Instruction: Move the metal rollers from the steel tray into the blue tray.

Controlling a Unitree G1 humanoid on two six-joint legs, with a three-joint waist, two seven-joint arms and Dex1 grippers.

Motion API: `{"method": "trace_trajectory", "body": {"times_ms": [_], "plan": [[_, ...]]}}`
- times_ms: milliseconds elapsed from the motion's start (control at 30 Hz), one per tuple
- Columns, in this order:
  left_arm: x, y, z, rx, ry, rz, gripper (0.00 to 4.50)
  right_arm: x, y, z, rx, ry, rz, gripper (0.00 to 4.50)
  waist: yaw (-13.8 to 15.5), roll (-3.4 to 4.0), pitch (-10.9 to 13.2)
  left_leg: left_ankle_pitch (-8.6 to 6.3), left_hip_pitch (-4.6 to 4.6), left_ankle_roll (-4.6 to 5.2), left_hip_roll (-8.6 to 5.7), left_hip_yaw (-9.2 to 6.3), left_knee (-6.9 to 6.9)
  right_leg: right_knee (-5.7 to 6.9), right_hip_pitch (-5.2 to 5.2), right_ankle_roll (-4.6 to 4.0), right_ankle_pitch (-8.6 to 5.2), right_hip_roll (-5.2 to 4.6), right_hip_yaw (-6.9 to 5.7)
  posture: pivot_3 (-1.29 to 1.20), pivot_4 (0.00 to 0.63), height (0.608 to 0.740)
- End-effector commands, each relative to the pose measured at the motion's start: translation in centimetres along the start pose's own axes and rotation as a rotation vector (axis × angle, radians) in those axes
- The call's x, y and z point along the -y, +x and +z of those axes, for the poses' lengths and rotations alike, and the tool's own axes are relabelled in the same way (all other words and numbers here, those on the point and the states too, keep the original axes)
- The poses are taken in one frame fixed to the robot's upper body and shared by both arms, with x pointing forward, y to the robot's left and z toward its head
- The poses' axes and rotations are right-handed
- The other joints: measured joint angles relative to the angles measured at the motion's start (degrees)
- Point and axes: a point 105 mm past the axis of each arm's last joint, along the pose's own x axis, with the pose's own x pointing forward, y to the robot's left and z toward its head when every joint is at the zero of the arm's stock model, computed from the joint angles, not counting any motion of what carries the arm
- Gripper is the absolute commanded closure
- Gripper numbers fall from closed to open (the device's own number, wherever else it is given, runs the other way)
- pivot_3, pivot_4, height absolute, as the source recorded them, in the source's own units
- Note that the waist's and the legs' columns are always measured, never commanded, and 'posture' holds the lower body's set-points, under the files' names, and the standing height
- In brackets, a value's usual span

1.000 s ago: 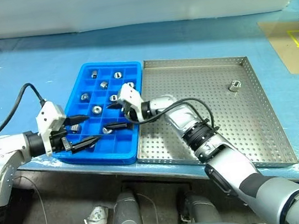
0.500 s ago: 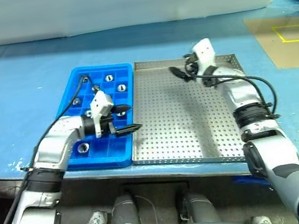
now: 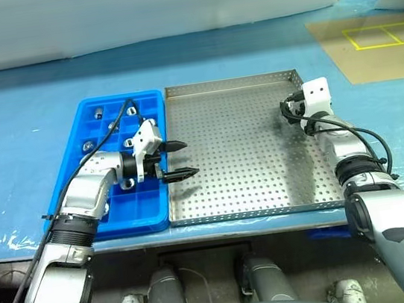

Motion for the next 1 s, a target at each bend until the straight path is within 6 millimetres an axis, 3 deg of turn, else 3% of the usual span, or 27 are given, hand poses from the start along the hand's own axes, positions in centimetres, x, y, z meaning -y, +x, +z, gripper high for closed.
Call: {"method": "trace_trajectory", "body": {"times_ms": [33,433,600,667,800,1000], "plan": [[-0.2,-0.9,0.6,0.013,0.022,0.023,0.0,0.1,0.2,0.6,0.021,0.002,-0.005,0.56,0.11,0.0,0.0,-0.03,0.01,0.05,0.01,0.0,0.06,0.0,0.05,0.0,0.0,-0.01,-0.01,-0.16,0.15,0.74],[-0.2,-1.5,-0.1,-0.005,0.011,0.048,0.0,0.5,-0.3,-2.6,-0.08,0.015,-0.049,0.56,0.67,0.03,0.0,-0.22,0.2,0.35,0.0,0.05,0.11,-0.03,0.3,0.0,0.0,-0.08,-0.02,-0.14,0.15,0.74],[-0.2,-1.5,-0.1,-0.007,0.007,0.049,0.0,0.3,-0.4,-3.2,-0.089,0.006,-0.057,2.14,1.3,0.03,0.0,-0.24,0.4,0.36,-0.03,0.07,0.11,-0.04,0.51,0.0,-0.01,-0.14,-0.02,-0.15,0.15,0.74],[-0.3,-1.5,-0.2,-0.008,0.005,0.048,0.0,0.1,-0.4,-3.2,-0.085,-0.001,-0.059,2.14,1.36,0.03,0.0,-0.23,0.4,0.36,-0.03,0.07,0.11,-0.04,0.51,0.0,-0.01,-0.14,-0.02,-0.15,0.15,0.74],[-0.2,-1.4,-0.3,-0.011,0.005,0.042,0.0,0.0,-0.3,-3.2,-0.086,0.001,-0.068,2.7,1.35,0.03,0.0,-0.23,0.41,0.36,-0.04,0.07,0.11,-0.04,0.52,0.0,-0.01,-0.14,-0.01,-0.15,0.15,0.74],[-0.1,-1.5,-0.3,-0.014,0.006,0.04,0.0,0.3,-0.4,-3.3,-0.094,-0.002,-0.077,2.7,1.34,0.03,0.0,-0.24,0.41,0.36,-0.04,0.07,0.11,-0.05,0.51,0.0,-0.01,-0.14,-0.01,-0.15,0.15,0.74]]}}
